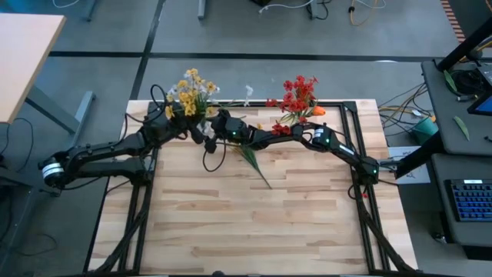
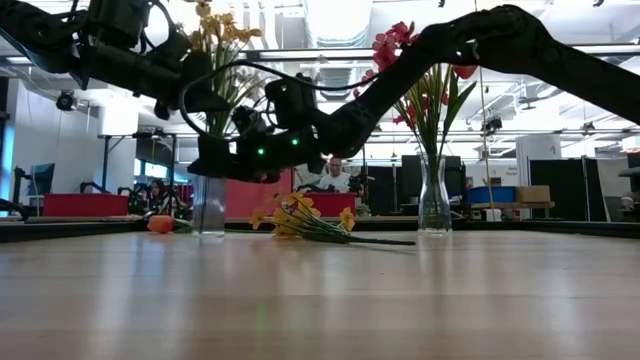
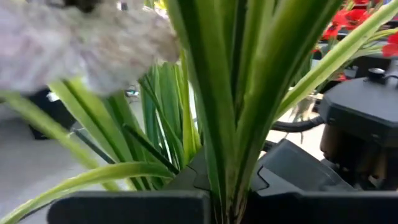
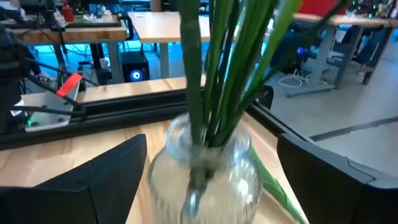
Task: Sort flowers into vase by color
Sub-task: Put the right yellow flowers into the left transparent flower vase, then put the yellow flowers into the left transparent flower vase
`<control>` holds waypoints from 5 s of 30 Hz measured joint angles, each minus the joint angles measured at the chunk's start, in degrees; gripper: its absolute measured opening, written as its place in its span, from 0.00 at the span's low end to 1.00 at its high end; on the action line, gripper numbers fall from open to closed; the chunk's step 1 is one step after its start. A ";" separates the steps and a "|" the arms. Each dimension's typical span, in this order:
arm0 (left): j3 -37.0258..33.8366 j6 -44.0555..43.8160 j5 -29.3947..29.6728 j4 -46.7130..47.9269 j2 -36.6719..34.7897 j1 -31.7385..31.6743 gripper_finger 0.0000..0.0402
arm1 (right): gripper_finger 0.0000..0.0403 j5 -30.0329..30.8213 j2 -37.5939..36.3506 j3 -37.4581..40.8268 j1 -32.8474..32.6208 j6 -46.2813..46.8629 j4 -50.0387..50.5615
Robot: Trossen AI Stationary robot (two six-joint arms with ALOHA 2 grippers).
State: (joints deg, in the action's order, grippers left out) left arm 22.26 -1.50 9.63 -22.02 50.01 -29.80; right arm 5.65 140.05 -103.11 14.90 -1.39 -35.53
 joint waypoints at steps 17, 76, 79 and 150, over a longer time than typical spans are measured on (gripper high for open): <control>-0.02 -0.33 -0.22 0.52 0.27 -0.01 0.00 | 0.58 -2.10 -0.02 0.02 -0.24 -1.18 2.54; -3.30 3.98 -4.02 13.80 -10.39 0.00 0.09 | 0.58 -2.02 -0.02 0.09 -0.26 -0.17 3.74; -3.30 3.82 -3.98 13.01 -8.64 0.00 0.02 | 0.58 -2.02 -0.02 0.09 -0.26 -0.11 3.76; -1.04 4.59 -1.00 26.95 -12.01 0.02 0.61 | 0.78 3.94 -1.99 -0.50 -2.01 -2.68 18.83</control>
State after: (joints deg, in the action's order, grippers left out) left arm 21.22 3.09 8.62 4.93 38.00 -29.78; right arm 9.60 138.06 -103.61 12.88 -4.07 -16.70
